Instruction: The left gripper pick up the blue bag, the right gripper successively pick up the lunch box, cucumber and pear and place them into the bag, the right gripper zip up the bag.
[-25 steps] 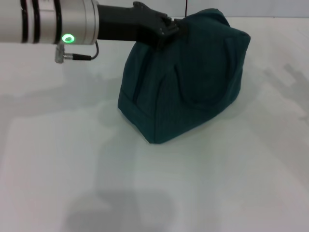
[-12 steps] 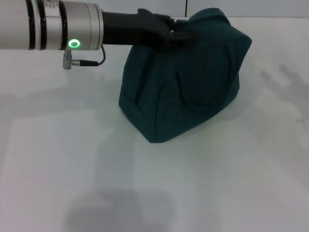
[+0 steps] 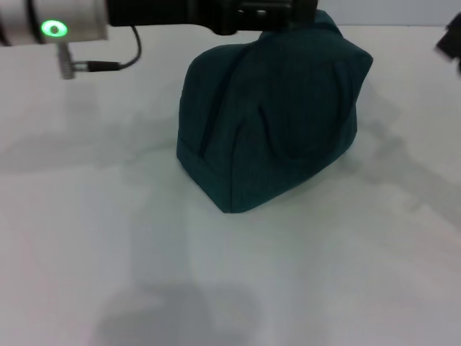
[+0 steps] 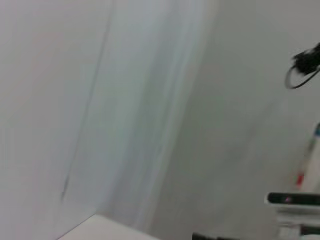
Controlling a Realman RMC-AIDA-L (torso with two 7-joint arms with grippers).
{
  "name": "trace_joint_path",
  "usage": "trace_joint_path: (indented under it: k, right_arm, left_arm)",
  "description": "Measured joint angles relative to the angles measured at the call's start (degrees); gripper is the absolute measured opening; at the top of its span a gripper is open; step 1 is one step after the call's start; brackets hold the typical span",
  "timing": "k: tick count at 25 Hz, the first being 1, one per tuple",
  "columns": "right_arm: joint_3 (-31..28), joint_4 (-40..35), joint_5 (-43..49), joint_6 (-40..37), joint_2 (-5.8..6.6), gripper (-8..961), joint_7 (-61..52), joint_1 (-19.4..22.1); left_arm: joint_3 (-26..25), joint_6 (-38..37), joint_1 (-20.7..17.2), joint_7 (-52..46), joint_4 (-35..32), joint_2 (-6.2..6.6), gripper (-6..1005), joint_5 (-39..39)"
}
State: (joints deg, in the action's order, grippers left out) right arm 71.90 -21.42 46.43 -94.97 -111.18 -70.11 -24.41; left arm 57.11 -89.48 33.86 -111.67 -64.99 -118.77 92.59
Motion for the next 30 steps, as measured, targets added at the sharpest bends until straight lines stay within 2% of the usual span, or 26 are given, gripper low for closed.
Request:
trace_joint_path:
  k: [4,6,12,14,15,16,19,21,24,30]
  right_arm:
    - [-0.2,-5.5,7.5,-3.4,-0.08,886,5.4,0.9]
    - [-0.2,-8.1,11.9,-4.4,-0.19,886,7.3,1.1]
    - [-0.2,-11.7,22.6,-4.8,-0.76,886,7.2,-0.2]
    - [0.0,-11.9,25.2,-4.7,-1.14,886,7.0,-0.5]
    - [0.0,-11.9,26.6,-4.6,-1.39,886,7.0,-0.8]
    - [0.0,-11.9,26.6,-4.6,-1.39,886,7.0,-0.8]
    - [0.1,-11.9,33.2,-3.8,-2.74,886,6.9,-1.8]
    - [0.1,-11.8,35.9,-2.7,-3.53,886,7.1,-2.1]
    - [0.8,-11.2,38.1,-0.8,-4.39,886,8.4,-2.3]
    - [3.6,-9.0,38.0,0.0,-4.87,886,9.9,-2.9]
  left_arm:
    - [-5.0,-7.5,-1.6,1.4,0.3,0.35,800,-1.5]
    - [-6.7,-10.4,-3.7,4.5,0.5,0.38,827,-1.7]
    - [-6.8,-15.9,-10.5,18.6,4.8,0.5,891,-1.4]
    - [-7.0,-17.5,-11.7,22.4,7.6,1.04,887,-1.3]
    - [-7.1,-18.5,-12.2,24.8,10.0,1.7,887,-1.3]
    - [-7.1,-19.1,-12.5,26.5,11.5,2.08,887,-1.3]
    - [-7.1,-20.8,-13.4,32.3,18.1,3.58,888,-0.9]
    - [-7.2,-20.8,-13.8,36.1,21.9,4.06,888,0.2]
    - [-7.2,-20.4,-14.0,41.0,25.5,4.17,888,2.3]
    - [-7.3,-18.3,-14.5,43.6,27.5,3.8,887,5.4]
